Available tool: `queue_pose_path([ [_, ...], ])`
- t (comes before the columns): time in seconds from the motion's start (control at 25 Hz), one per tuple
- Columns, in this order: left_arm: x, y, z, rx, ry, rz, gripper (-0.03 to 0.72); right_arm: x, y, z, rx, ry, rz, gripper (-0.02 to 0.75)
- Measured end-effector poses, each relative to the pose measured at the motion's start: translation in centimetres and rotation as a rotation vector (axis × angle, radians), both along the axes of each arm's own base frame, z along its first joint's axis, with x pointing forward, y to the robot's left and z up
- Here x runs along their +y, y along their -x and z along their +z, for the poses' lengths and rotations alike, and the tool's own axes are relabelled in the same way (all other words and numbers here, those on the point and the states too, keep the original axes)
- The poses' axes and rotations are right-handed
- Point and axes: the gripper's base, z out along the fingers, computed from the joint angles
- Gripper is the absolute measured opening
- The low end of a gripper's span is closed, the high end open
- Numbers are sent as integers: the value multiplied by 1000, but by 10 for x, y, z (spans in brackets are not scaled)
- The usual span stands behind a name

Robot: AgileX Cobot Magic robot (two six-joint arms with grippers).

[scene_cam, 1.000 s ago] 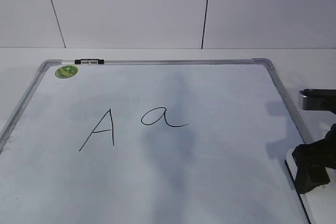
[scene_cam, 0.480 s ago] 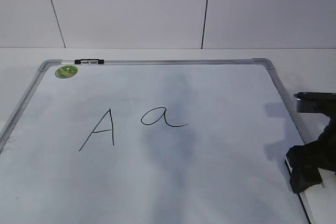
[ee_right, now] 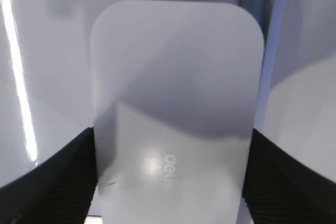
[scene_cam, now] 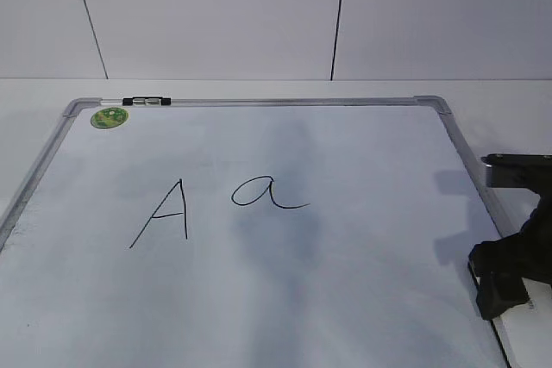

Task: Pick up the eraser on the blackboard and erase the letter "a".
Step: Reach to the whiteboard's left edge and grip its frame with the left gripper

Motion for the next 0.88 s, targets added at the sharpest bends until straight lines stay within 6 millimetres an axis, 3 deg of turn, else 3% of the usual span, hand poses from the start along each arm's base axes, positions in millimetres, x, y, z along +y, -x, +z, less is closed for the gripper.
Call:
queue_pose_path([
  [0.88,0,0,0,0,0,0,455,0,3,0,30,3,-2,591],
])
